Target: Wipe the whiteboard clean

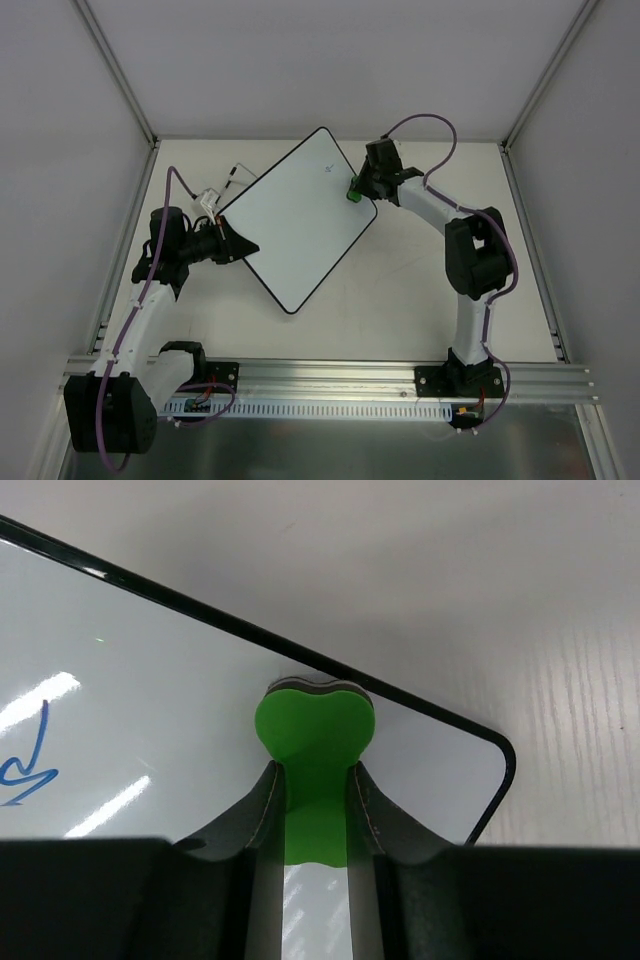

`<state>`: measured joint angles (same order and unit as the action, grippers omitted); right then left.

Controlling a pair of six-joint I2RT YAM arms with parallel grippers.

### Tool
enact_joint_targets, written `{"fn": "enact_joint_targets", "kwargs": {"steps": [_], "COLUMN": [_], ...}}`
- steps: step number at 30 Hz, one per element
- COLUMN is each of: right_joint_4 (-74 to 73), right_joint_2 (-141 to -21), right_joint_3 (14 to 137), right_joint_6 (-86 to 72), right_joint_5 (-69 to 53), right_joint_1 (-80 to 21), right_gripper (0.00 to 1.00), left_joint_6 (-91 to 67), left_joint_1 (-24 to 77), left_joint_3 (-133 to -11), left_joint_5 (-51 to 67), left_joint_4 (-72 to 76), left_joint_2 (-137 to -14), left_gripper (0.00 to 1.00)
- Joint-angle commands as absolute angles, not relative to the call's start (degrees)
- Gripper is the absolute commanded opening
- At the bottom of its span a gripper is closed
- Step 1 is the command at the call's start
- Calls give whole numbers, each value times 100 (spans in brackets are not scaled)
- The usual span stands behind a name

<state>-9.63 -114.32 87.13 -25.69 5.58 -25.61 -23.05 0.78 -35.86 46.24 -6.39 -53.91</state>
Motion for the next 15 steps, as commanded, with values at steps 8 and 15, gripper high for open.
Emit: {"fn": "enact_joint_targets", "kwargs": {"steps": [8, 15], "right_joint_4": [-1354, -1082], "right_joint_2": [-12066, -12322], "right_joint_3": [10721, 11233], "right_joint_6": [-2180, -2250], "right_joint_5": [62, 158], "right_joint_1": [-3137, -3305], "right_gripper": [0, 0], "left_joint_6": [-1767, -1767], "left_joint_1": [202, 202], "left_joint_3": [-3762, -3735], "left_joint_5": [5159, 5186], "left_joint_4": [-554, -580], "left_joint_2": [-5203, -5168], "left_gripper": [0, 0]}}
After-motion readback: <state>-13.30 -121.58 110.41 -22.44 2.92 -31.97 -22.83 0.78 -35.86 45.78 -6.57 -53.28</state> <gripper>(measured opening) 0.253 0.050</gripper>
